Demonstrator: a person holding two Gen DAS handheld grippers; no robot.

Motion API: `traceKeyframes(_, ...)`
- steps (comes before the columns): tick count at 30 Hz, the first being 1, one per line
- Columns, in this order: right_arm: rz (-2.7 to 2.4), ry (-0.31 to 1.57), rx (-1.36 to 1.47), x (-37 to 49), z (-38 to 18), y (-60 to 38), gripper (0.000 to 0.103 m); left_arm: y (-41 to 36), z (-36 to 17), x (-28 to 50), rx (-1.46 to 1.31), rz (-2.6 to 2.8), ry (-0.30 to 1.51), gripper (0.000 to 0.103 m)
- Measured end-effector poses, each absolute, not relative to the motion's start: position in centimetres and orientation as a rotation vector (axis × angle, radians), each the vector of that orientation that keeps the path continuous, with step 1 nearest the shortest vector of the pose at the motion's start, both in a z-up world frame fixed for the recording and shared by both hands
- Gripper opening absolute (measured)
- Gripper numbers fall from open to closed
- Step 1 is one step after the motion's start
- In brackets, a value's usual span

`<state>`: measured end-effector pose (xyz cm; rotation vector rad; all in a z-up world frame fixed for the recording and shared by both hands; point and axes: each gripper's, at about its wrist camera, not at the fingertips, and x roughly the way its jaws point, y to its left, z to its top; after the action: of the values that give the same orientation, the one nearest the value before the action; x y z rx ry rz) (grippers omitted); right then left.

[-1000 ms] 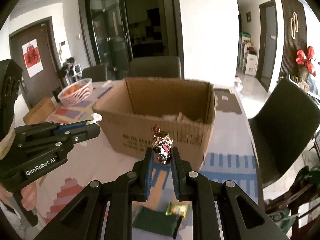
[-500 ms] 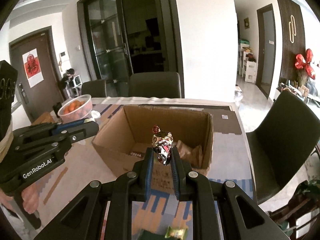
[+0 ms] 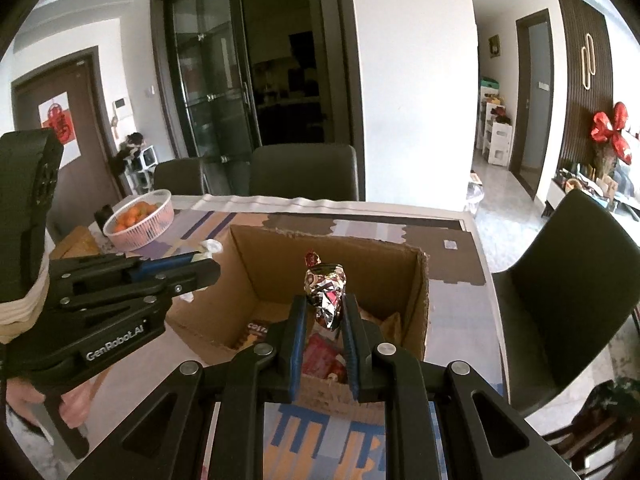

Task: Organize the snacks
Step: 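Open both tools to drop the candies into the box, then move both tools to the dark green pack and yellow-green pack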

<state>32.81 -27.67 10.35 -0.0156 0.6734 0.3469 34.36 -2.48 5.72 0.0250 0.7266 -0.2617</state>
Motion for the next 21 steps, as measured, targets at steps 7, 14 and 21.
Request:
traceKeyframes(7, 0.301, 0.683, -0.026, 32.7, 9.7, -28.0, 0.039, -2.4, 5.9, 32.8, 0.043, -0.243, 0.711, 0.047)
traceKeyframes(14, 0.295, 0.661, -0.038, 30.2, 10.0, -28.8, 0.047, -3.0, 6.7, 29.6, 0.070, -0.249, 0.662, 0.055)
traceKeyframes(21, 0.271, 0.644, -0.036, 27.1, 10.0, -30.3, 0.053, -4.1, 6.8, 26.0, 0.113, -0.283, 0.629, 0.063)
